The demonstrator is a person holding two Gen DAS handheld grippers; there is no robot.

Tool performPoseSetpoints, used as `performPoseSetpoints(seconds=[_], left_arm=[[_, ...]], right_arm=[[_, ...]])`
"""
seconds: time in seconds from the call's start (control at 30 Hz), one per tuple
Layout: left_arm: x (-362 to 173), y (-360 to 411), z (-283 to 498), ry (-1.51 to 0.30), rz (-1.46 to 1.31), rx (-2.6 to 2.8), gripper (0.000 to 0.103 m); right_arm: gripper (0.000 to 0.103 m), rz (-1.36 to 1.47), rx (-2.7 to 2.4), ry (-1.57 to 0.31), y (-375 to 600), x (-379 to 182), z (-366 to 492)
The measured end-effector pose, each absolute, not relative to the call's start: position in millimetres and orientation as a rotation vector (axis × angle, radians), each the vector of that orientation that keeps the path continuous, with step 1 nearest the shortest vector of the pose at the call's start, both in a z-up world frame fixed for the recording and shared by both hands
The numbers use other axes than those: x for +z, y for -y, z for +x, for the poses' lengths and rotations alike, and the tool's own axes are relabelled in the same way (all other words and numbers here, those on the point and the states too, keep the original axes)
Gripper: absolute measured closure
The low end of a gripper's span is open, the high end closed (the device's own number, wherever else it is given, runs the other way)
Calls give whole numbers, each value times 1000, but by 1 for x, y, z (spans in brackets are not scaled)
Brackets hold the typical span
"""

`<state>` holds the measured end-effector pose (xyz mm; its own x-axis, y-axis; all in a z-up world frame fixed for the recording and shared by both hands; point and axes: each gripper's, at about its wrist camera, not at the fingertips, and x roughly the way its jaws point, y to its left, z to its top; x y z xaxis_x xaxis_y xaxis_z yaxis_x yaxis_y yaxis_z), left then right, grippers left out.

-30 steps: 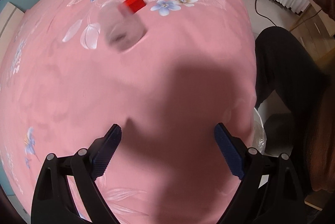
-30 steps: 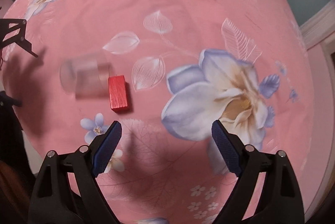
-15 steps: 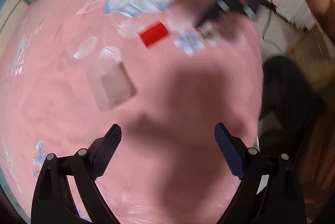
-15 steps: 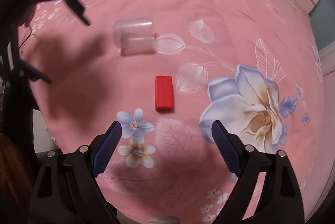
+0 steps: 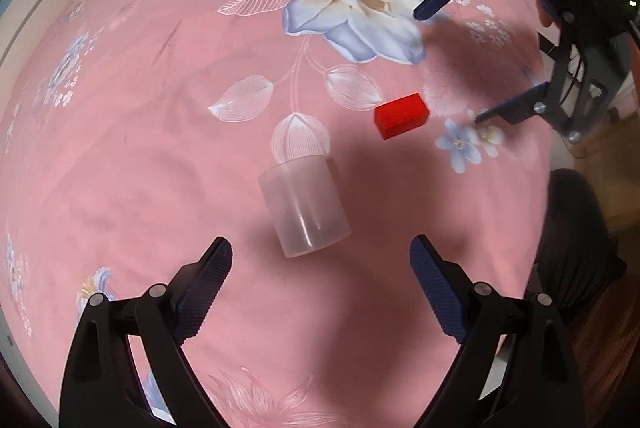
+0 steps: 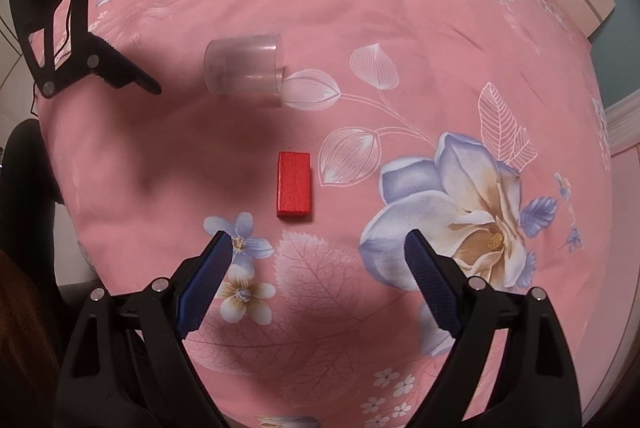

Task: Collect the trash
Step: 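Approach the clear plastic cup and red block with both open tools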

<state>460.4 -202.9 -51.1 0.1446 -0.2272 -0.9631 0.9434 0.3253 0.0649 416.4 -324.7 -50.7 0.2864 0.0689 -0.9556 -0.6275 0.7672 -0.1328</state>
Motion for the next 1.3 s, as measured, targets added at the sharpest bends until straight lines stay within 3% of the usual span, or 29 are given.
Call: performPoseSetpoints(seconds=[1.17,1.2,1.27,1.3], left_arm=[[-74,222,483,-1108,796,-1006,11],[-76,222,484,-1113,789,-1006,12],[-80,223,487,-1121,779,-1006,28],[-83,223,490,-1138,775,-1000,29]], right_arm=[[17,-546,563,-1217,307,-70,434],[17,-543,566,-1216,306,-72,436],[23,-527,578,-1219,305,-76,439],[26,-524,585,-1223,304,-78,440]])
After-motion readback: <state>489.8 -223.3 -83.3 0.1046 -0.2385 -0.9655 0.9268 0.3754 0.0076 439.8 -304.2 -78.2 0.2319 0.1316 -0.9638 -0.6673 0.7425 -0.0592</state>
